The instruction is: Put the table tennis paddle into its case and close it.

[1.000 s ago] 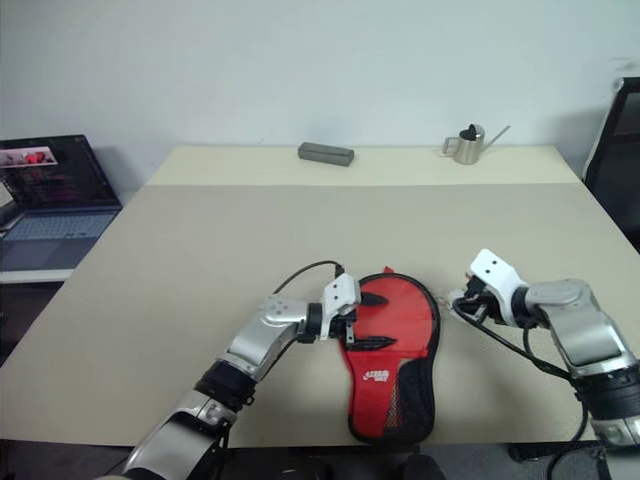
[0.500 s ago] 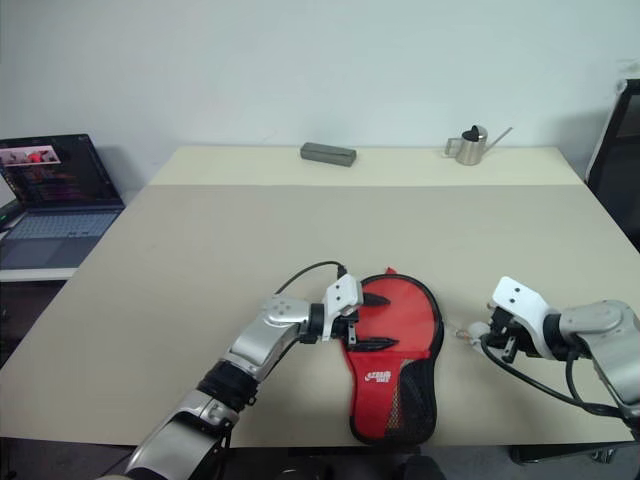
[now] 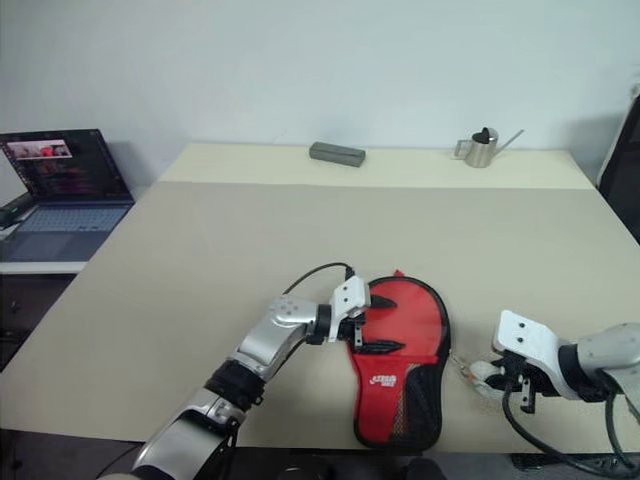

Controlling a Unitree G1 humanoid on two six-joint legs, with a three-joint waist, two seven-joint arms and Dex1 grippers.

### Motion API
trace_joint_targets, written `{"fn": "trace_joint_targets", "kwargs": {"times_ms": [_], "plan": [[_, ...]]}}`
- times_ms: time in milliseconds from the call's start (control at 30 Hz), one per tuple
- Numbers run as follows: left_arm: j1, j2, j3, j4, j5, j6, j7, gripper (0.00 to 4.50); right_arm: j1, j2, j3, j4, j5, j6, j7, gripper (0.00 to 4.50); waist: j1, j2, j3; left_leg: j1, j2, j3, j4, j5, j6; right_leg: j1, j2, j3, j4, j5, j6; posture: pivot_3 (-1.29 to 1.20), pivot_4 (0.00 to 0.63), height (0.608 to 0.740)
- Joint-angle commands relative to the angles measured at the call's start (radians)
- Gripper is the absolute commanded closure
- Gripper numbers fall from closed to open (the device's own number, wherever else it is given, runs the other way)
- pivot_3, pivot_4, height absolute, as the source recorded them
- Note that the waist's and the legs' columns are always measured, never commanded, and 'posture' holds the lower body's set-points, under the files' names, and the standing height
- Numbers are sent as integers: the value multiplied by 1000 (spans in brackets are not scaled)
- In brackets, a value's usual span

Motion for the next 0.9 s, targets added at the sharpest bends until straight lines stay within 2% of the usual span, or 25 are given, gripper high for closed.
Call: {"fn": "trace_joint_targets", "kwargs": {"times_ms": [33, 300, 567, 900], "plan": [[38, -3, -74, 78, 66, 25, -12, 0, 86, -38, -41, -57, 17, -35, 71, 4171, 3, -1, 0, 0, -1, 0, 0, 0, 0, 0, -1, 0, 0, 0, 1, 0, 150, 740], [29, -10, -83, 89, 65, 21, -15, 0, 158, -28, -28, -99, 11, -68, 46, 4188, 4, -5, -3, 1, -15, -3, 1, -3, 6, 4, -15, -1, -1, -6, 10, 0, 150, 740], [25, -17, -84, 90, 63, 24, -7, 0, 201, -37, -19, -161, 38, -71, 68, 4188, 4, -7, -4, 1, -15, -4, 1, -3, 6, 5, -16, -1, -1, -6, 11, 0, 150, 740], [22, -19, -85, 98, 68, 20, -6, 0, 345, -57, -104, -266, 60, -86, 147, 4188, 3, -8, -5, 3, -15, -4, 1, -6, 10, 7, -16, -2, -1, -8, 13, 0, 150, 740]]}}
